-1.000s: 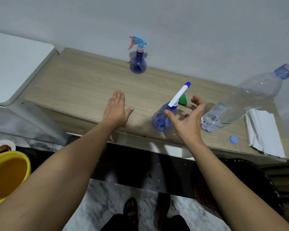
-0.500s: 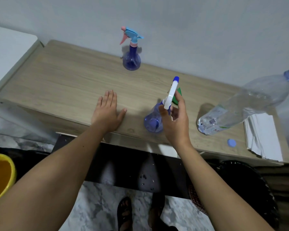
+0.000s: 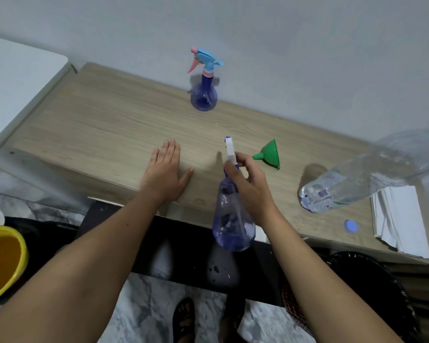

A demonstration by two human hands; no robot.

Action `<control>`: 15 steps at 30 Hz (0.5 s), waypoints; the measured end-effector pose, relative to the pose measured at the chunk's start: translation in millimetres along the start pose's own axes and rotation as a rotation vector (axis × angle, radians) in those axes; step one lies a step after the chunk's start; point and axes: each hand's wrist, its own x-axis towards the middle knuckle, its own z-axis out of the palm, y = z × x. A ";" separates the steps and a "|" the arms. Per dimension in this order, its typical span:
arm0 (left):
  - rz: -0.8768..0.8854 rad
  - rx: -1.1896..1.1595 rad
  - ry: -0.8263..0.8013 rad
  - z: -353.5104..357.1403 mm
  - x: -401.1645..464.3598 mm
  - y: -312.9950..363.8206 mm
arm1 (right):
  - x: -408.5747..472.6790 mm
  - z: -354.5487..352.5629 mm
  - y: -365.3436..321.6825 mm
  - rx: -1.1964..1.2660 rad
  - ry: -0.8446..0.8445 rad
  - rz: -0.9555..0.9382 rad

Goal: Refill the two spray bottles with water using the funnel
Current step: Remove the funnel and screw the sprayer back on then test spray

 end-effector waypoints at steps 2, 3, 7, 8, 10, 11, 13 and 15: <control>0.003 -0.010 0.007 -1.2 -0.1 -0.1 | 2.1 0.4 3.1 -0.026 -0.047 0.024; 0.006 -0.011 0.012 -1.4 -0.2 -0.3 | 3.1 0.9 5.1 -0.053 -0.058 0.028; 0.014 -0.017 0.026 -2.3 -0.7 0.2 | 7.6 3.9 11.4 -0.164 -0.085 0.053; 0.017 -0.015 0.032 -2.0 -0.9 0.1 | 9.2 4.0 12.4 -0.187 -0.091 0.065; 0.020 -0.014 0.037 -2.1 -1.0 -0.6 | 12.0 3.6 14.6 -0.202 -0.111 0.082; 0.021 -0.017 0.038 -2.0 -0.8 -0.8 | 13.1 4.2 15.3 -0.194 -0.119 0.091; 0.022 -0.024 0.040 -1.4 -0.4 -0.8 | 15.9 6.5 16.9 -0.168 -0.126 0.110; 0.024 -0.021 0.047 -0.6 -0.5 -1.1 | 18.7 8.8 18.8 -0.150 -0.130 0.116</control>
